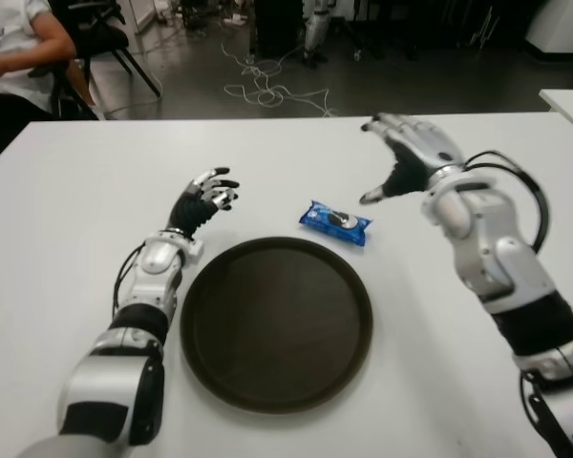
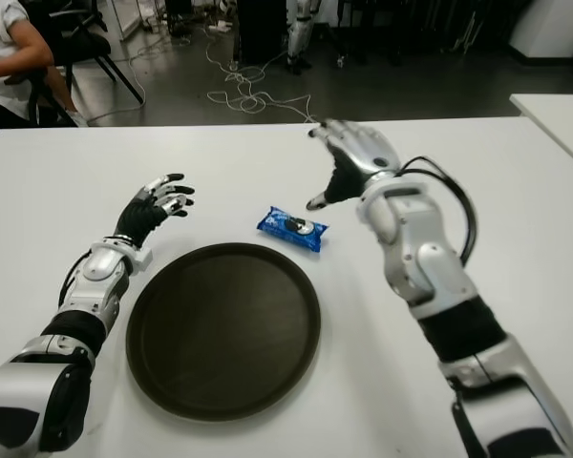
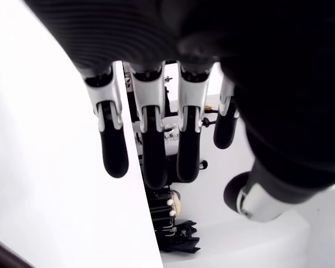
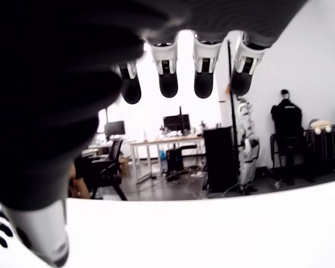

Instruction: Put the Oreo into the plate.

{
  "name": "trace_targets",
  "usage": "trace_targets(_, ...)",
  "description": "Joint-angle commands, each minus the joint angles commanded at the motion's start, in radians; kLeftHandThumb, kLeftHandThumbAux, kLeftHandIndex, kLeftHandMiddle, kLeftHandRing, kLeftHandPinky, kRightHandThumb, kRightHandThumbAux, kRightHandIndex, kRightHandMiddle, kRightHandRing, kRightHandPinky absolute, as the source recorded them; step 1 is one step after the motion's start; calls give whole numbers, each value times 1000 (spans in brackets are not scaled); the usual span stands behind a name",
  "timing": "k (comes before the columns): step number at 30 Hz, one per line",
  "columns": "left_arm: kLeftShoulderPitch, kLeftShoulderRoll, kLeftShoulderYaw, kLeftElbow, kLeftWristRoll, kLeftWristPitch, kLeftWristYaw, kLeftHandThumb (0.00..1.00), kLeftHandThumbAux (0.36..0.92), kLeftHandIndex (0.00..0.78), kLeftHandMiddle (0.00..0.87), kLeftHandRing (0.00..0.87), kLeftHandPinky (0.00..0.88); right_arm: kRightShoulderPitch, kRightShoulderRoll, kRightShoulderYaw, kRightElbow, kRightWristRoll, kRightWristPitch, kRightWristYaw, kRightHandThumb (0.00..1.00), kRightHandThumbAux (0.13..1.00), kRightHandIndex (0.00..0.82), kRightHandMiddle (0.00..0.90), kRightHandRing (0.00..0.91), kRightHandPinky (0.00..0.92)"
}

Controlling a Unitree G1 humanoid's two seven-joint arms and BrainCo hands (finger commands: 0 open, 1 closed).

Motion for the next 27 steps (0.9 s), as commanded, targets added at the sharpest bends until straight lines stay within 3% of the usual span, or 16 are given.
trace_targets(4,0,0,-4,0,6,0,7,90,658,207,320,313,332,-13,32,17,67,3,-18,-45,0,741,78,103,89,29)
trace_targets(11,-3,1,-6,5,7,9,4,92,658,207,323,317,344,-38,132,65,248,0,-42,-179,0,759,91,120,106,51)
trace_targets(14,-3,0,-4,5,2,12,-1,94,659,207,321,321,346,-18,138,73,246,0,-45,-200,0,769,97,126,116,64)
trace_targets(19,-2,-2,-1,1,-2,16,-5,110,659,205,324,320,347,-23,170,108,287,-12,-44,-222,0,785,107,122,116,83)
trace_targets(27,-2,1,-1,4,-1,10,-10,113,652,202,320,317,352,-28,168,132,284,-14,-39,-212,0,813,104,112,108,87)
